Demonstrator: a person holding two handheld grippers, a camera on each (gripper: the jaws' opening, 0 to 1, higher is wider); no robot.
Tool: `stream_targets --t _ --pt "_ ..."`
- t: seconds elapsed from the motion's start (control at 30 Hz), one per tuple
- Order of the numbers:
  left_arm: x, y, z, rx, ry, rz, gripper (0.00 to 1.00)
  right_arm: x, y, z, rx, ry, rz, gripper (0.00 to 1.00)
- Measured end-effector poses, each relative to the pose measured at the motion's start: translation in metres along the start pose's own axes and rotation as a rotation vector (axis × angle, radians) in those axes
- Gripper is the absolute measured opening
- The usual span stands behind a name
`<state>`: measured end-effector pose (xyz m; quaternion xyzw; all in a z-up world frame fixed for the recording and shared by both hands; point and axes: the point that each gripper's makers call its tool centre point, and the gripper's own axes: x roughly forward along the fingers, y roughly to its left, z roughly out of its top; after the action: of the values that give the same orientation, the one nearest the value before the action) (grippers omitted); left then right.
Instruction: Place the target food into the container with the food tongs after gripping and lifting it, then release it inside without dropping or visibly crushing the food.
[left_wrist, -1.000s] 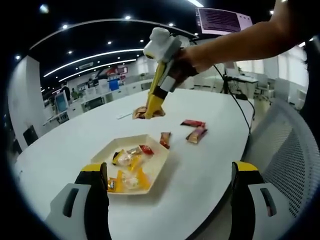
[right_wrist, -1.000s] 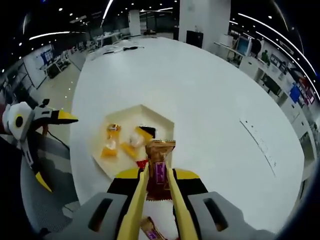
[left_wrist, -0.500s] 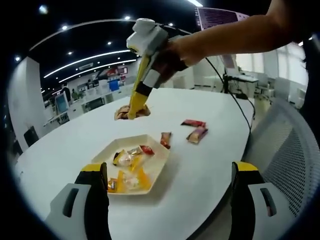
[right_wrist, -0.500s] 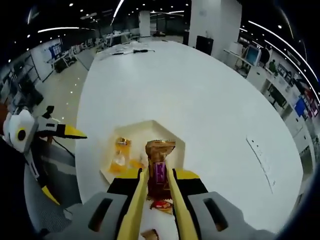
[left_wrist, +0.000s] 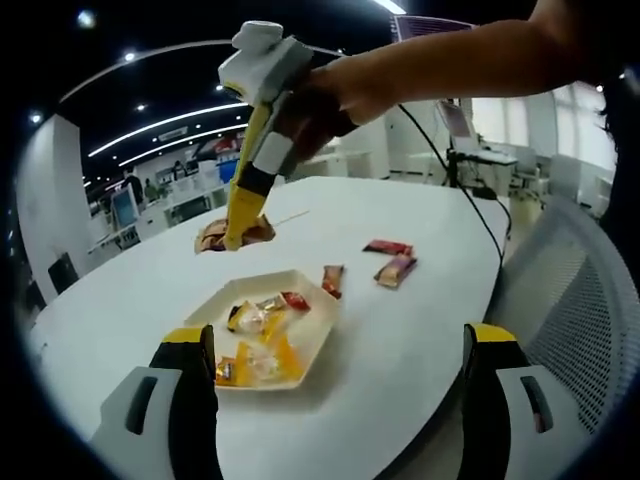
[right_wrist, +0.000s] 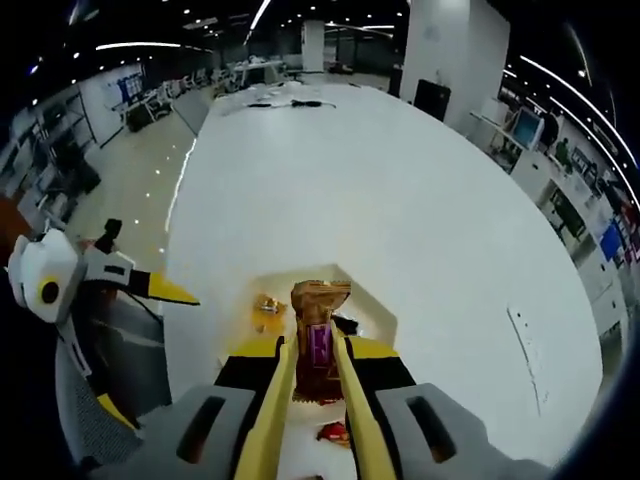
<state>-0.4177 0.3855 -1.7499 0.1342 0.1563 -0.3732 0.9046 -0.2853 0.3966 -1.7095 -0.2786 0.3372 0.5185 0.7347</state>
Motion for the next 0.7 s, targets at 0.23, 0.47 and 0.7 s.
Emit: stream_targets --t 0.23,0.47,0.7 --pt "0.000 0.002 -0.001 0.000 0.000 0.006 0.99 -0.003 0.006 0.006 -0.025 -0.005 0.009 0.22" --pt "-0.001 0.001 0.000 0.002 0.000 0.006 0.99 -0.007 0.004 0.011 -0.029 -0.031 0.005 0.26" --pt "0.000 0.001 -0.001 0.004 0.002 0.004 0.99 -0.014 -0.001 0.015 -0.030 -0.069 0.002 0.28"
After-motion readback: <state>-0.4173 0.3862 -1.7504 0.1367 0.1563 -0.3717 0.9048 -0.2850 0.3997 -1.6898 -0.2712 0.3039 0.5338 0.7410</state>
